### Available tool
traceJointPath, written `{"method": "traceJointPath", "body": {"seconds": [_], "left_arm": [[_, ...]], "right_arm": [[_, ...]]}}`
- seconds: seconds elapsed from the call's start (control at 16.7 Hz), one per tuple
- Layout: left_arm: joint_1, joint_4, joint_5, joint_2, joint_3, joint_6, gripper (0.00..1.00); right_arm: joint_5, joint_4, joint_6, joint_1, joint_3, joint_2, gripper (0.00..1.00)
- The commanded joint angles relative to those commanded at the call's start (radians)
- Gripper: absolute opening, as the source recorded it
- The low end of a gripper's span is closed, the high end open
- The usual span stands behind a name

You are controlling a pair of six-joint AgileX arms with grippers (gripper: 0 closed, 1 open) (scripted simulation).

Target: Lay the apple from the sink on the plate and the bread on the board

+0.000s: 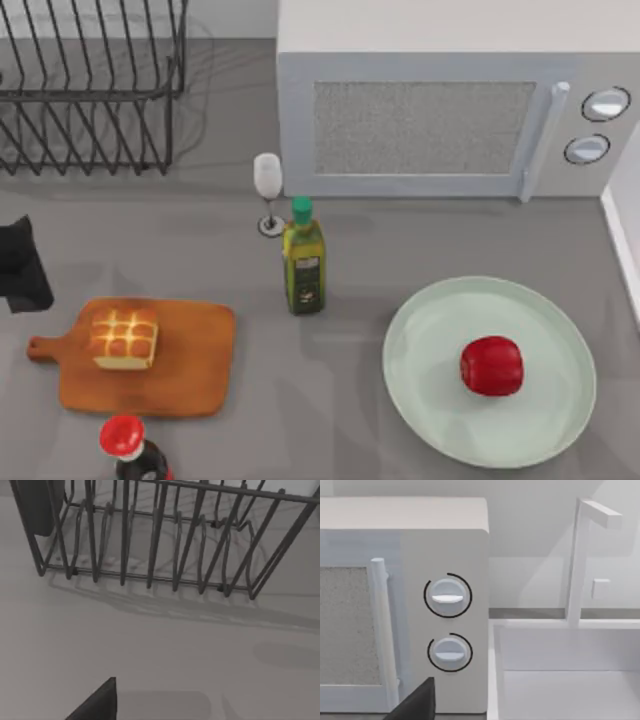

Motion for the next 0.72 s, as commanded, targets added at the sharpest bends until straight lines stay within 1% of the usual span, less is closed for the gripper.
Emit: {"method": "traceJointPath", "body": {"seconds": [0.24, 0.42, 0.54, 0.72], "left_arm": [[0.039, 0.122, 0.002, -0.327, -0.21, 0.068, 1.0], [0.048, 0.179, 0.006, -0.506, -0.323, 0.109, 1.0], [0.047, 0.2, 0.008, -0.577, -0.37, 0.127, 1.0], [0.046, 0.208, 0.01, -0.606, -0.391, 0.135, 1.0]], "right_arm": [[0.0, 0.0, 0.0, 0.0, 0.0, 0.0, 1.0], [0.0, 0.0, 0.0, 0.0, 0.0, 0.0, 1.0], [0.0, 0.0, 0.0, 0.0, 0.0, 0.0, 1.0], [0.0, 0.0, 0.0, 0.0, 0.0, 0.0, 1.0]]}}
